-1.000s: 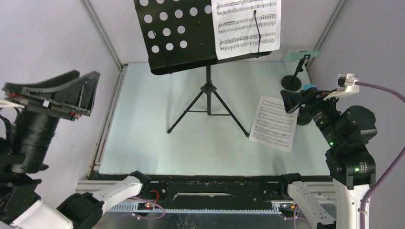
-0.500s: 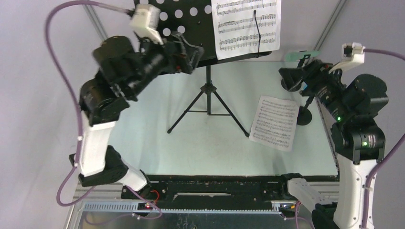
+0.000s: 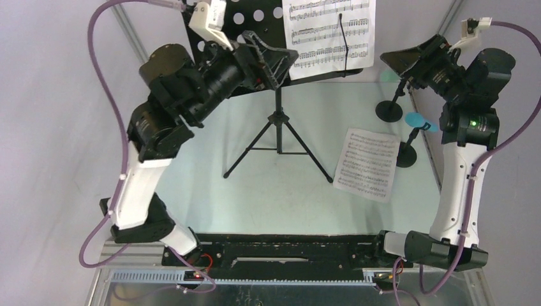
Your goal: Pack up the instrument practice props
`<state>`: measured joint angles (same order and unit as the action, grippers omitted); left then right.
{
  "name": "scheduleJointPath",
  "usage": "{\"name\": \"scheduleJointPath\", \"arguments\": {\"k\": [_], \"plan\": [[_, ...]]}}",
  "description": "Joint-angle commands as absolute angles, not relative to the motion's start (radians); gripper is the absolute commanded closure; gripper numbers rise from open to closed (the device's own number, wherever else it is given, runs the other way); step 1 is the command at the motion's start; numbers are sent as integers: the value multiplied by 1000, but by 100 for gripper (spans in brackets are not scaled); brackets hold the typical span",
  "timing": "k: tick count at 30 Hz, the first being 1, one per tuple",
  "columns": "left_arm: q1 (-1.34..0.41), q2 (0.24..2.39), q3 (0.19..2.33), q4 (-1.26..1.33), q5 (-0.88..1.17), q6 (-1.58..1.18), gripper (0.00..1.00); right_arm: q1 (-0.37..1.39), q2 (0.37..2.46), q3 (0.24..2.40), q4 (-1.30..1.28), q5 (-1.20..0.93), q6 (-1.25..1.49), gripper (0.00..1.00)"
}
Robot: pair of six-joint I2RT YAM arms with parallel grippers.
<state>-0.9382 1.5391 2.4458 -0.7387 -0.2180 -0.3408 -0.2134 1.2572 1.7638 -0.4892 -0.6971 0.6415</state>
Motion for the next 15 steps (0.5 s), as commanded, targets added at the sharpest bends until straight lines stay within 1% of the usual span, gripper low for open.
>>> {"name": "scheduleJointPath", "arguments": {"k": [1,5,10,15], "plan": [[-949,1603,2445,-558,-155,-406,12,-238,1259,1777,-277,-831,751,27],[-954,1648,2442,-469,-156,-455,17,-239,1293,1774,-223,-852,771,27],[-966,1698,2440,-431,-163,-480,17,-239,1313,1759,-156,-889,782,29],[-970,1638,2332,-428,-224,-440,17,-222,1281,1744,-146,-892,733,29]]}}
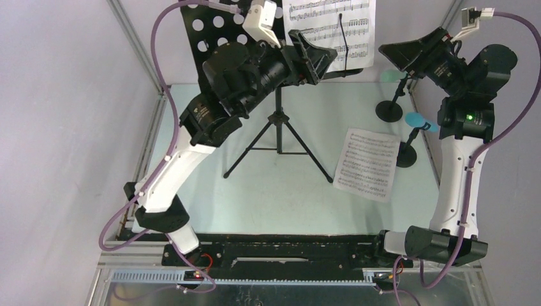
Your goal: Pack up the instrument practice props
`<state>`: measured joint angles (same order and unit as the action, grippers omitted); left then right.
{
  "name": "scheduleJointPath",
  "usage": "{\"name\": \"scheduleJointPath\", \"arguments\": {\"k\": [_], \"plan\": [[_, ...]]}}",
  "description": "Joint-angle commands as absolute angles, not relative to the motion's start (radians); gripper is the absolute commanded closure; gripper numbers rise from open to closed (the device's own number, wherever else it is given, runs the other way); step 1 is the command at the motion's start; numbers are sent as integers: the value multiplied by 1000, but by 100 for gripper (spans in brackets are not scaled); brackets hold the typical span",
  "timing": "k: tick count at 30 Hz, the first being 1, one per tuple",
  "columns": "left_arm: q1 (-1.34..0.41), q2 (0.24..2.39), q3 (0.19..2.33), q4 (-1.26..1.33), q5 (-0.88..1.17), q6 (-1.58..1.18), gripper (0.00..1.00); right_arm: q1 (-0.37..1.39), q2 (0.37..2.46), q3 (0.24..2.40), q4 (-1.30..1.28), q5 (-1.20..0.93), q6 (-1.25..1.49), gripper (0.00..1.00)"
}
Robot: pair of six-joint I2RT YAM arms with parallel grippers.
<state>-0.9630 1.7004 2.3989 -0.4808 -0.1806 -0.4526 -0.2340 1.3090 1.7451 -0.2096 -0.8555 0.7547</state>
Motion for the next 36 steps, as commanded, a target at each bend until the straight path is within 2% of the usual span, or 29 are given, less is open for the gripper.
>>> {"name": "scheduleJointPath", "arguments": {"k": [1,5,9,14,19,30,36], "plan": [[-970,1624,2316,-431,-240,-428,16,-212,1277,1750,-154,-892,720,29],[-967,1586,2303,-464,-310,-366,14,-155,1272,1785,-201,-881,665,29],[-931,1585,2377,-533,-304,-351,12,-88,1282,1817,-238,-840,630,29],[-799,1587,2379,-574,-154,-460,11,-8,1315,1851,-265,-790,610,30],[-756,1611,2410,-572,-44,-443,9,60,1338,1866,-273,-753,601,30],[-751,1649,2406,-558,-76,-401,1,89,1322,1856,-312,-716,558,30],[-745,1665,2393,-533,-105,-387,0,89,1306,1845,-328,-708,533,30]]}}
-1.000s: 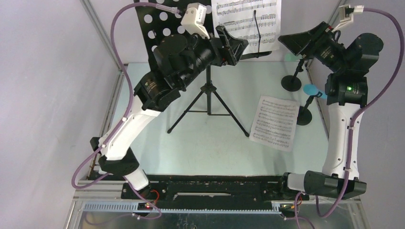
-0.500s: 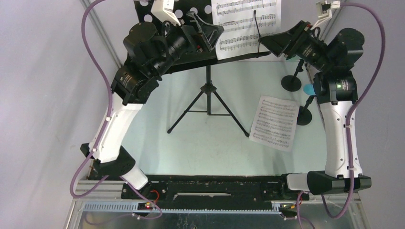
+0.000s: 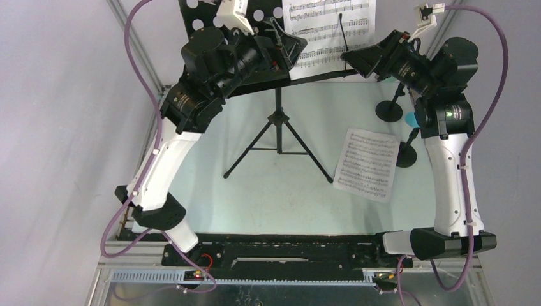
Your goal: Pack up the instrument practice props
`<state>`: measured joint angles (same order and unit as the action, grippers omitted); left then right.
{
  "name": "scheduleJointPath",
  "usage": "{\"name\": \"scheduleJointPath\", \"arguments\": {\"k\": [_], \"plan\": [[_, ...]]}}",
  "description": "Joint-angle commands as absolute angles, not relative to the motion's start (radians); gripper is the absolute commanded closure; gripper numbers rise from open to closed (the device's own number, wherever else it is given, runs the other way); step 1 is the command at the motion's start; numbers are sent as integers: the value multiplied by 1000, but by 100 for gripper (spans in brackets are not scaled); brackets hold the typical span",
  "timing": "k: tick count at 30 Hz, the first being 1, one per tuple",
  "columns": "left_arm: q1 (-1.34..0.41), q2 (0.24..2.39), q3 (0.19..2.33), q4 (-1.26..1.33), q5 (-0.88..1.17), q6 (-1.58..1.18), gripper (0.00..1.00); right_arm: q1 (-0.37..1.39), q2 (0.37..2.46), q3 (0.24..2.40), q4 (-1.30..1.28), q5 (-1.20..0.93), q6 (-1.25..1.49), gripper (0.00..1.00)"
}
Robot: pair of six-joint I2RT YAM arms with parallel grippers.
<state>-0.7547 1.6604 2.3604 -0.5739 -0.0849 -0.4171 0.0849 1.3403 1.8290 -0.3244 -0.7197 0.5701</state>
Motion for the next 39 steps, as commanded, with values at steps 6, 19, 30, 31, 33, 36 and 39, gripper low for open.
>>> {"name": "scheduleJointPath", "arguments": {"k": [6,19,30,31,33,36,39], "plan": [[-740,1683,2393,-505,-89,-386,0,89,1300,1840,-333,-724,529,30],[-724,1744,2392,-453,-8,-400,0,89,1282,1845,-350,-728,517,30],[-718,1761,2374,-416,47,-403,18,89,1288,1836,-341,-724,521,30],[-718,1764,2374,-410,49,-407,19,89,1291,1837,-339,-722,525,30],[-712,1772,2373,-391,60,-419,23,89,1294,1837,-328,-717,530,30],[-704,1786,2374,-366,78,-439,27,89,1304,1835,-311,-704,549,30],[-697,1794,2373,-361,86,-444,36,89,1312,1838,-294,-699,559,30]]}}
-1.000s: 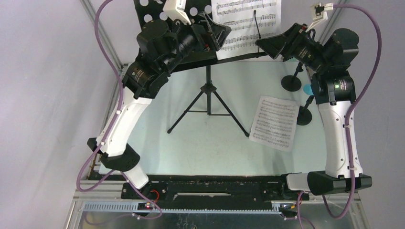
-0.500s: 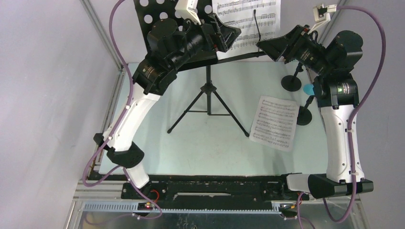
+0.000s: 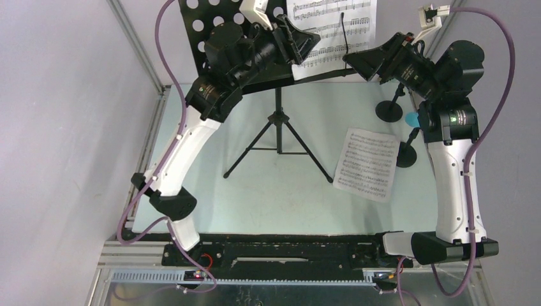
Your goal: Pack up the instrument practice props
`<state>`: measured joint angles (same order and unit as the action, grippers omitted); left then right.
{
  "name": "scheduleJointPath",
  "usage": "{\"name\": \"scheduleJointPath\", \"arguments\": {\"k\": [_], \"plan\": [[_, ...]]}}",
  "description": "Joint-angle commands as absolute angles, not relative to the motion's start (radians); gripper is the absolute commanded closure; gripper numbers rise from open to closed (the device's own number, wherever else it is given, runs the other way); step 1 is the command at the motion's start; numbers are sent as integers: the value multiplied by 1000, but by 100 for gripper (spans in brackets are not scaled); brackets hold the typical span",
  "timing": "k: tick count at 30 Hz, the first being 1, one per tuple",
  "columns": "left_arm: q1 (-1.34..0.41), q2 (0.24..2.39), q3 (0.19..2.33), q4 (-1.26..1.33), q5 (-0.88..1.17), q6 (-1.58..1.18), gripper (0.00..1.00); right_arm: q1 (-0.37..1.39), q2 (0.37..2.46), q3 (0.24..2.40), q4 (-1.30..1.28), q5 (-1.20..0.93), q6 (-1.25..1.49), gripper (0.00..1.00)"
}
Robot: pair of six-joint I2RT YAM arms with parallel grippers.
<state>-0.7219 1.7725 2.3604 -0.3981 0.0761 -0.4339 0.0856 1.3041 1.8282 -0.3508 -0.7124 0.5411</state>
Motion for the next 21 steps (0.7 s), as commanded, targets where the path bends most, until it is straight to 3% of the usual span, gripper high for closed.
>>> {"name": "scheduleJointPath", "arguments": {"k": [1,15,21], "plan": [[-696,1796,2372,-360,87,-444,40,89,1315,1842,-292,-695,561,31],[-684,1782,2354,-357,86,-438,98,89,1438,1974,-303,-689,600,40],[-683,1777,2344,-354,86,-435,100,89,1498,2043,-306,-714,622,49]]}}
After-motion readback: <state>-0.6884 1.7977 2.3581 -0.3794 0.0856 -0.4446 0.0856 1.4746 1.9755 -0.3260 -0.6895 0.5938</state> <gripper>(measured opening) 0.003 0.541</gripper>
